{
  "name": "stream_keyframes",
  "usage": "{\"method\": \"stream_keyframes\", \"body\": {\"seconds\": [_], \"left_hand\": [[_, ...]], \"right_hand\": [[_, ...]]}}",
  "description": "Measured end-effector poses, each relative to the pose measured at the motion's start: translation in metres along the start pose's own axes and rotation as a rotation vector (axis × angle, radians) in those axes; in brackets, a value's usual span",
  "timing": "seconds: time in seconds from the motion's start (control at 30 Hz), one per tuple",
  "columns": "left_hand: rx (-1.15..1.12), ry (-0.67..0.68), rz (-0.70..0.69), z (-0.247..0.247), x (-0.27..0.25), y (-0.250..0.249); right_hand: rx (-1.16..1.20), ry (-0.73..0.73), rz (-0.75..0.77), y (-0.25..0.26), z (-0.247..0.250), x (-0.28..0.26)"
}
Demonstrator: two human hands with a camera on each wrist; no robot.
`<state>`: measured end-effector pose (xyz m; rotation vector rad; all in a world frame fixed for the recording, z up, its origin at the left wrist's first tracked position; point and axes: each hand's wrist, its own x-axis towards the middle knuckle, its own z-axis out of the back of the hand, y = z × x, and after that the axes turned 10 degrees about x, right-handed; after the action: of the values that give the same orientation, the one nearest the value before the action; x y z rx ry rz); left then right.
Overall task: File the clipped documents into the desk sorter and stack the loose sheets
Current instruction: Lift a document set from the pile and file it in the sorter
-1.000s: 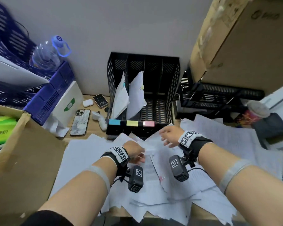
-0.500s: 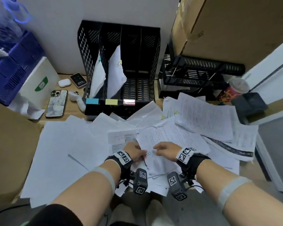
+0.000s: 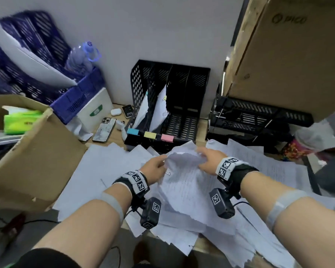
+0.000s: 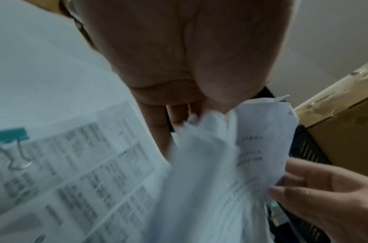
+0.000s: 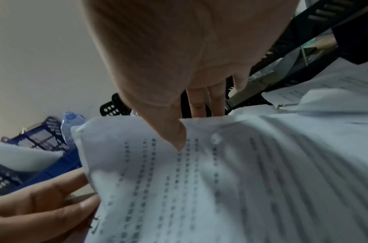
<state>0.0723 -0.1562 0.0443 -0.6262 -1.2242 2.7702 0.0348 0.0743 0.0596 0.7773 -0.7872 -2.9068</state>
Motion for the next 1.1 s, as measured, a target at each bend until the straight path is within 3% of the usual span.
{"method": "stream_keyframes", "body": {"seconds": [0.17, 0.37, 0.5, 0.7, 0.83, 0.87, 1.0, 1.1], "left_hand": [[-0.026, -0.168, 0.087, 0.024, -0.004, -0.001], [-0.294, -0.076, 0.324, 0.013, -0.017, 0.005], [-0.415, -0.101, 0.373, 0.0, -0.022, 0.003], [-0.326, -0.073, 0.345, -0.004, -0.026, -0.006], [-0.304, -0.16, 0.269, 0.013, -0.024, -0.025], [-0.296, -0.191, 0.24, 0.018, -0.022, -0.032], [-0.189, -0.314, 0.083, 0.038, -0.013, -0.059], [-0.114, -0.337, -0.063, 0.048, -0.004, -0.082]], "right_hand": [[0.153, -0.091, 0.066, -0.004, 0.004, 0.003], [0.334, -0.125, -0.037, -0.024, 0.0, -0.004], [0.395, -0.097, -0.067, -0.032, 0.0, -0.008], [0.495, -0.179, -0.065, -0.029, 0.0, -0.016], [0.387, -0.414, -0.048, -0.01, 0.01, -0.021], [0.34, -0.373, -0.009, 0.001, 0.014, -0.025], [0.306, 0.016, 0.079, 0.05, 0.017, -0.039], [0.27, -0.035, 0.11, 0.08, 0.014, -0.033]]}}
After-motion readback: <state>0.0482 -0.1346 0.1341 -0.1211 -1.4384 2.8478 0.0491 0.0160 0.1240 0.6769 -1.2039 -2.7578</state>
